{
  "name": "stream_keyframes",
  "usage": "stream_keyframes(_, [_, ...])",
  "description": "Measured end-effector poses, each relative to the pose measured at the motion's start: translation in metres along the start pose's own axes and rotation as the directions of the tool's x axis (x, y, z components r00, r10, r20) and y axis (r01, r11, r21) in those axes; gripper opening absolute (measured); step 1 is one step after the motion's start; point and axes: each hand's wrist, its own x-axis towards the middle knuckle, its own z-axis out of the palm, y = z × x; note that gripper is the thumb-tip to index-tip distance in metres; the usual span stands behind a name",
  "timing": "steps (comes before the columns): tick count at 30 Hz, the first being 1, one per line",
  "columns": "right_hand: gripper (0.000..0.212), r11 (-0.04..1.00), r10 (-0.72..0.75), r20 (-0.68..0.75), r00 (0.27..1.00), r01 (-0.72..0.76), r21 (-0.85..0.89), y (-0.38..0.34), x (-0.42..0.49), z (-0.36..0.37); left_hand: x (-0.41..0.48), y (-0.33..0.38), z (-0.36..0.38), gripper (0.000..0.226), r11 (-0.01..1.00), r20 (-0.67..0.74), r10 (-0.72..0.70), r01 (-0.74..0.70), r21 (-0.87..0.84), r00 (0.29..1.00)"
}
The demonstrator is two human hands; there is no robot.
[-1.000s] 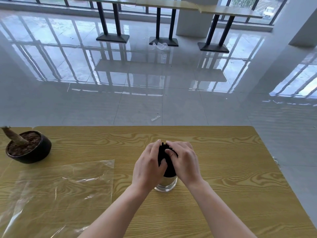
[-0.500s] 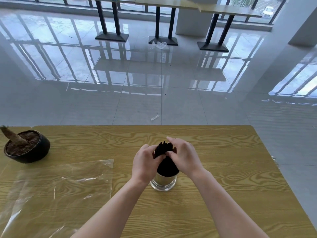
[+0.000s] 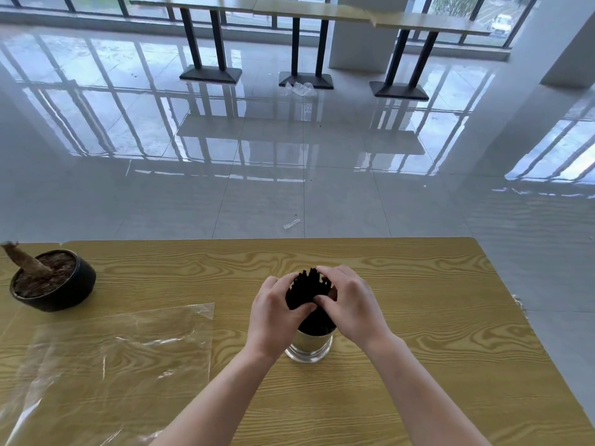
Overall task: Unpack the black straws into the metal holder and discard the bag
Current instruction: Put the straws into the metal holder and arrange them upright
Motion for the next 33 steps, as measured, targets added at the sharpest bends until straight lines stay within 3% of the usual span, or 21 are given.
stream_keyframes(5, [0.075,0.999,-0.026,0.054,0.998,0.028,-0.021,-0.002,0.006,0.001,0.001,-0.001,-0.007,0.065,0.993,-0.067,-0.106,0.102,-0.065,0.992])
stream_keyframes(10, [0.043,0.988,-0.116,0.083,0.99,0.123,-0.093,-0.007,0.008,-0.001,0.001,0.002,-0.009,0.036,0.985,-0.042,-0.137,0.131,-0.111,0.99])
stream_keyframes(12, [0.044,0.991,-0.124,0.079,0.989,0.128,-0.048,-0.007,0.007,-0.001,0.001,0.005,-0.008,0.033,0.966,-0.009,-0.157,0.152,-0.21,0.988])
stream_keyframes(15, [0.062,0.998,-0.042,0.073,0.996,0.039,0.051,-0.003,0.007,-0.004,0.005,0.008,-0.007,0.048,0.945,0.012,-0.172,0.169,-0.281,0.985])
stream_keyframes(21, [0.071,0.996,0.053,0.018,0.998,-0.054,0.071,0.01,-0.001,-0.006,-0.004,-0.006,-0.013,0.082,0.981,0.009,-0.141,0.141,-0.134,0.99])
stream_keyframes(23, [0.073,0.992,0.109,0.01,0.994,-0.109,0.056,0.014,-0.002,-0.007,-0.008,-0.009,-0.014,0.076,0.981,0.045,-0.166,0.17,-0.098,0.985])
stream_keyframes(27, [0.067,0.989,0.142,0.062,0.988,-0.144,0.035,0.014,0.007,-0.005,-0.007,-0.005,-0.011,0.04,0.975,0.036,-0.167,0.17,-0.142,0.985])
stream_keyframes(33, [0.057,0.993,0.112,0.067,0.991,-0.113,0.015,0.004,0.011,0.002,0.011,0.012,-0.004,0.029,0.984,0.024,-0.101,0.104,-0.145,0.995])
